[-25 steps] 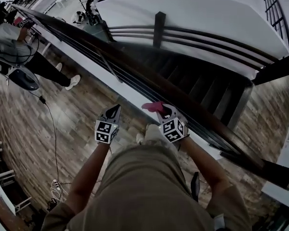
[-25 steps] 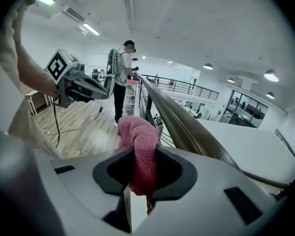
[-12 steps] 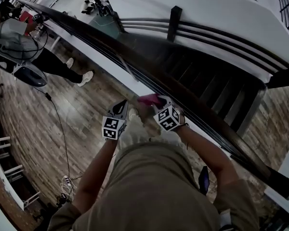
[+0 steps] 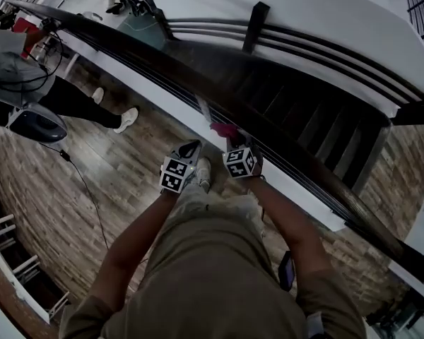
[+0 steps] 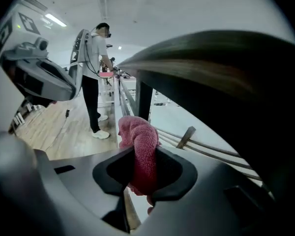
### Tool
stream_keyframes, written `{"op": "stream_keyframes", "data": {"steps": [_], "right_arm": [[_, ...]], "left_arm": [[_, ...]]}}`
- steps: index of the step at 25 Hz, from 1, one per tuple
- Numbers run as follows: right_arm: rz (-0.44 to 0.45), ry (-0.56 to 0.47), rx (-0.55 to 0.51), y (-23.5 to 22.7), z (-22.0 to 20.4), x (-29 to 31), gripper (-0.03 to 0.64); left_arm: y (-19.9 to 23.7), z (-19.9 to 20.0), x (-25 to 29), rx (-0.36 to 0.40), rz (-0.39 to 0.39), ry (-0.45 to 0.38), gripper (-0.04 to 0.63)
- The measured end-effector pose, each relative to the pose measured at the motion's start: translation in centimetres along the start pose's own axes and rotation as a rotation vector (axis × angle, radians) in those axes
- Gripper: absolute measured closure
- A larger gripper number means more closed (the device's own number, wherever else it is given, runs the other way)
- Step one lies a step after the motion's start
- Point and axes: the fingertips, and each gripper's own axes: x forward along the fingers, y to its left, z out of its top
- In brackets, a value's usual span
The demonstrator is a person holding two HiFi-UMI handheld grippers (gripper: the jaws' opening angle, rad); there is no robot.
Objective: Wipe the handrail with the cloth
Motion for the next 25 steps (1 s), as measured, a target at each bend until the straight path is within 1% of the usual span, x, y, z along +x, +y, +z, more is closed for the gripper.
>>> {"op": "stream_keyframes", "data": {"steps": [3,5,8,13,15,19,22,25], "right_arm": [[-0.083,-0.005,0.02,0.0,1.8,4.6,0.512],[-0.096,-0.008,0.02,0.4,3.1,6.9,0.512],[-0.111,0.004,-0.01,0.5,4.9,9.9,0.512],[-0.139,0.073,-0.022,-0.1,5.3,13.7,0.512],[-0.141,0.078,-0.026,-0.2,5.0,14.1,0.512],[-0.119,0.079,-0.067,-0.6,4.0,13.1,0.514],[-0.12,0.084,-0.081,-1.5,2.1,11.9,0.514],[-0.139,0.095,-0.106,-2.4,-0.4,10.0,0.514]], "left_arm": [[3.3,-1.2,0.8,0.0,-0.027,0.052,0.578],[5.0,-1.6,1.0,0.016,-0.034,0.073,0.578],[6.8,-1.4,1.0,0.032,-0.041,0.091,0.578],[8.1,-1.1,0.7,0.059,-0.067,0.105,0.578],[8.3,-1.5,0.7,0.06,-0.072,0.106,0.578],[8.1,-2.7,1.3,0.041,-0.08,0.124,0.578],[6.9,-3.0,2.4,0.032,-0.105,0.125,0.578],[5.3,-3.4,2.8,0.049,-0.135,0.133,0.578]]}}
